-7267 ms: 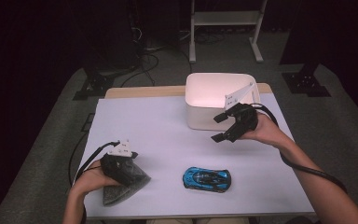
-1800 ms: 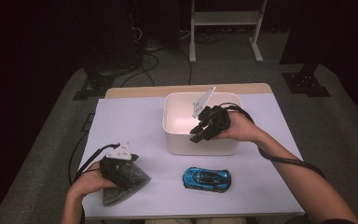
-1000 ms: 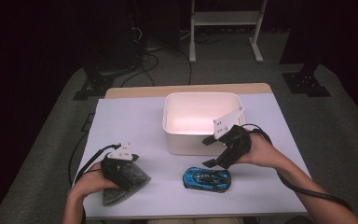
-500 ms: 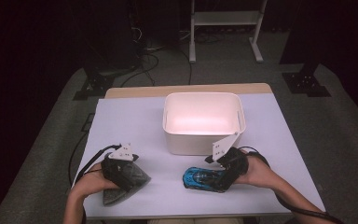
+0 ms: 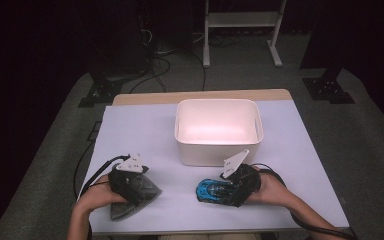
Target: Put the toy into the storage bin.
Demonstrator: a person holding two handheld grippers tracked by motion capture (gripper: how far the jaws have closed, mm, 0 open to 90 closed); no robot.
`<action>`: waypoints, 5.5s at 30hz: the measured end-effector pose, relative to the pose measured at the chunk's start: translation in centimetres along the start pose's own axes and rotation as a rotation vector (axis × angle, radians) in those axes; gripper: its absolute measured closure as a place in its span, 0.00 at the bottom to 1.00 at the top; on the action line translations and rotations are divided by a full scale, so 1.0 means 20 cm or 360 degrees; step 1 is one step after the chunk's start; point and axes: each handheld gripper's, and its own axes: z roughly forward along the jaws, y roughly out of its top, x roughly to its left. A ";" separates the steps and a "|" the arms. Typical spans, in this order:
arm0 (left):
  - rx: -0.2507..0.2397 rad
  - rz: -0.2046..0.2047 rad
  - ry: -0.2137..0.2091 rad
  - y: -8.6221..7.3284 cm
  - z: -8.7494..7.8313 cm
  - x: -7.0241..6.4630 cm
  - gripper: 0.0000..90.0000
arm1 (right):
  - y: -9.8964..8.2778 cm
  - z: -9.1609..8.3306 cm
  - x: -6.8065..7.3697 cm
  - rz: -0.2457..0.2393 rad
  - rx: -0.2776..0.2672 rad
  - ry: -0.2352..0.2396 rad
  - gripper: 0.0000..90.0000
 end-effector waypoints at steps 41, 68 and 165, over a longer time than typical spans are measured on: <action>0.0011 -0.0011 -0.0016 -0.01 0.01 -0.01 0.05 | -0.11 0.08 0.03 0.0025 -0.0013 -0.0146 0.15; 0.0016 0.0004 -0.0021 0.00 0.01 -0.01 0.05 | -0.10 0.06 0.05 0.0022 -0.0001 -0.0151 0.27; -0.0082 -0.0071 -0.0010 -0.07 -0.03 0.02 0.05 | 0.72 -0.74 -0.43 -0.0211 -0.0127 -0.0026 0.28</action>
